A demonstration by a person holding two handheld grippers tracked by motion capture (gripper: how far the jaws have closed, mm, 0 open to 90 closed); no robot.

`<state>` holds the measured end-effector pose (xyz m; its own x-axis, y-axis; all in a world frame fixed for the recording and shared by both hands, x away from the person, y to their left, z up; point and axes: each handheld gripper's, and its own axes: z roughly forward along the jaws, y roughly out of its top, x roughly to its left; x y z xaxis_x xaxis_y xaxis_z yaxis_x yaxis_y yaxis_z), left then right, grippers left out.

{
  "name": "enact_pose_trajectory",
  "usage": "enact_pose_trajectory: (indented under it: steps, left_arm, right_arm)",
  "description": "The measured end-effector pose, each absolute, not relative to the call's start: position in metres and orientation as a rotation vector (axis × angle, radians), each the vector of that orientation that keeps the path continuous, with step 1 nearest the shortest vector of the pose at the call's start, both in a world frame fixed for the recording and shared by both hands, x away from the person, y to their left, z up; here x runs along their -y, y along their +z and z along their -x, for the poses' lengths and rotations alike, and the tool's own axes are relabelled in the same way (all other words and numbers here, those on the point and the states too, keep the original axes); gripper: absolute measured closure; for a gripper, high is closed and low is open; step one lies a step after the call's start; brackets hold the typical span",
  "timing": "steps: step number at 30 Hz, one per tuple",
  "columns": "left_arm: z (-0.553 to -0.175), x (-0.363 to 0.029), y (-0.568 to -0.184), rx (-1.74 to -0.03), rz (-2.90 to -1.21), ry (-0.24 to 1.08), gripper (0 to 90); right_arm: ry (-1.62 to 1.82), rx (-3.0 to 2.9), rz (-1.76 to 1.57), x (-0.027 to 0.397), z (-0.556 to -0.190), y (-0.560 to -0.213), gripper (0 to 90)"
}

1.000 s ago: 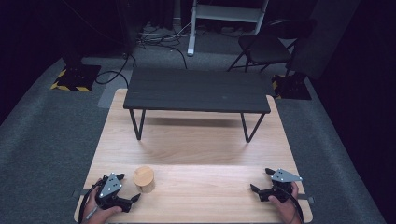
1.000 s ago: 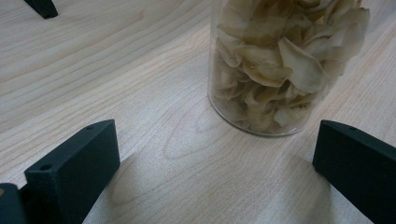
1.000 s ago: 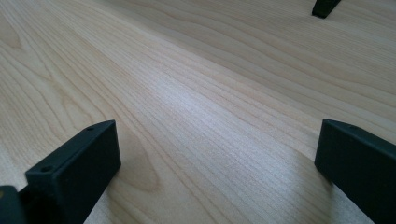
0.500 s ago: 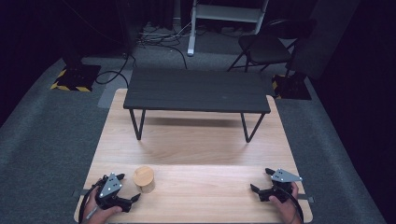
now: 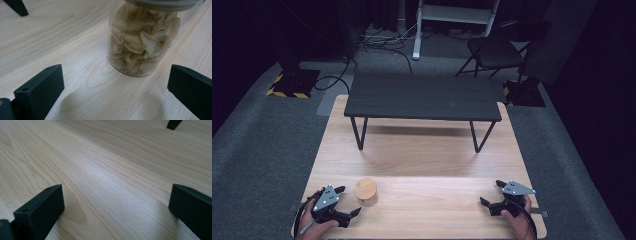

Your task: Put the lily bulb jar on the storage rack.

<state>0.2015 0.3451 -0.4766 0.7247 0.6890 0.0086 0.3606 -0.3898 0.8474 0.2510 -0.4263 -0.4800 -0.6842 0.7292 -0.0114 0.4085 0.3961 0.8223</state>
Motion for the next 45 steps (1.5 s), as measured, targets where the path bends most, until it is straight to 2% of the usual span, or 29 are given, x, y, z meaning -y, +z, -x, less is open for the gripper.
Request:
enact_pose_trajectory:
  steps: [5, 9, 24, 28, 34, 35, 36, 45]
  left_arm:
    - [-0.208, -0.333, -0.457, -0.784, -2.018, 0.475, 0.5]
    - [-0.220, -0.323, -0.447, -0.752, -2.074, 0.440, 0.8]
    - [-0.254, -0.298, -0.442, -0.727, -2.107, 0.361, 1.0]
    - [-0.257, -0.293, -0.442, -0.729, -2.115, 0.377, 1.6]
    - [-0.262, -0.292, -0.445, -0.710, -2.116, 0.363, 13.9]
    - [-0.263, -0.293, -0.447, -0.709, -2.099, 0.359, 21.9]
    - [-0.263, -0.293, -0.447, -0.709, -2.099, 0.359, 24.3]
    - [-0.266, -0.293, -0.444, -0.730, -2.097, 0.361, 25.7]
  right_arm:
    - [1.192, -2.288, -0.983, 0.426, -0.251, -0.480, 0.0]
    - [1.191, -2.287, -0.986, 0.426, -0.250, -0.480, 0.0]
    - [1.191, -2.286, -0.986, 0.426, -0.250, -0.480, 0.0]
    - [1.191, -2.286, -0.986, 0.426, -0.250, -0.480, 0.0]
    - [1.191, -2.286, -0.986, 0.426, -0.250, -0.480, 0.0]
    - [1.191, -2.286, -0.986, 0.426, -0.250, -0.480, 0.0]
    - [1.191, -2.286, -0.986, 0.426, -0.250, -0.480, 0.0]
    - [1.191, -2.286, -0.986, 0.426, -0.250, -0.480, 0.0]
